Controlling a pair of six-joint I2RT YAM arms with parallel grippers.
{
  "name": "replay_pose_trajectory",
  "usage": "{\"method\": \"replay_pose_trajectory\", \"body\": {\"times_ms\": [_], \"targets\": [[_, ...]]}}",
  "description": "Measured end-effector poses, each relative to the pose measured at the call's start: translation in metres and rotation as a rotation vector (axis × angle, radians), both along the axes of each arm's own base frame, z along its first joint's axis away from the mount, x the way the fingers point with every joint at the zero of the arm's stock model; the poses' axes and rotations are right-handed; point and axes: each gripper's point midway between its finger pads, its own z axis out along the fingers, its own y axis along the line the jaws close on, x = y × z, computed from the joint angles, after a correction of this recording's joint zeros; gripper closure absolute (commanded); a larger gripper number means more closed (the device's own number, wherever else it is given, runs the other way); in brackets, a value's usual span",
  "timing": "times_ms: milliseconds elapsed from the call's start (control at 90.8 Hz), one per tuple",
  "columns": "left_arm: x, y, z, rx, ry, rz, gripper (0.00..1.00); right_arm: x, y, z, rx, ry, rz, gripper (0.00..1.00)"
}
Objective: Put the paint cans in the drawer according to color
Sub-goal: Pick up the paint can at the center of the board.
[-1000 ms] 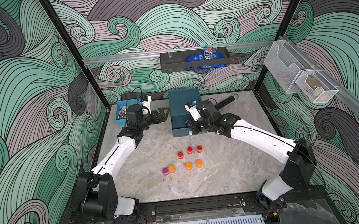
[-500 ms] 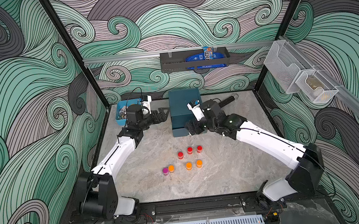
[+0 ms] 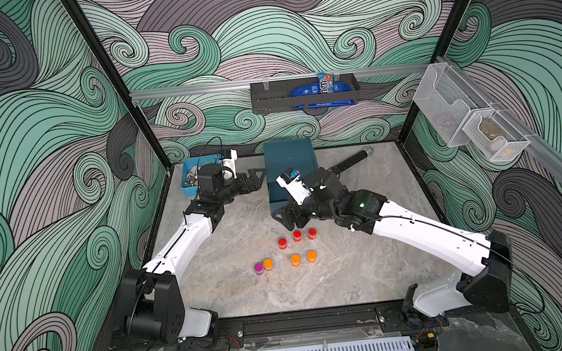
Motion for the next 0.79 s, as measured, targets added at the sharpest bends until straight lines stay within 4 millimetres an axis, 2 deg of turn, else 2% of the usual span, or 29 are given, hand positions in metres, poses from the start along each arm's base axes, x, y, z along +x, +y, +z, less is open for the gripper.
{"method": "replay_pose_trajectory", "body": {"times_ms": [231, 374, 583, 793], "targets": [[0.000, 0.000, 0.000, 0.000, 0.000, 0.000, 0.03, -0.030, 0.033, -0.041, -0.073, 0.063, 0.075, 0.23], [0.000, 0.001, 0.000, 0.001, 0.000, 0.004, 0.03, -0.047, 0.049, -0.082, -0.145, 0.116, 0.114, 0.23], [0.002, 0.004, 0.000, 0.003, -0.001, 0.016, 0.03, -0.069, 0.053, -0.142, -0.250, 0.187, 0.163, 0.22], [0.003, 0.005, 0.000, 0.003, -0.001, 0.019, 0.03, -0.072, 0.059, -0.170, -0.295, 0.192, 0.196, 0.21]]}}
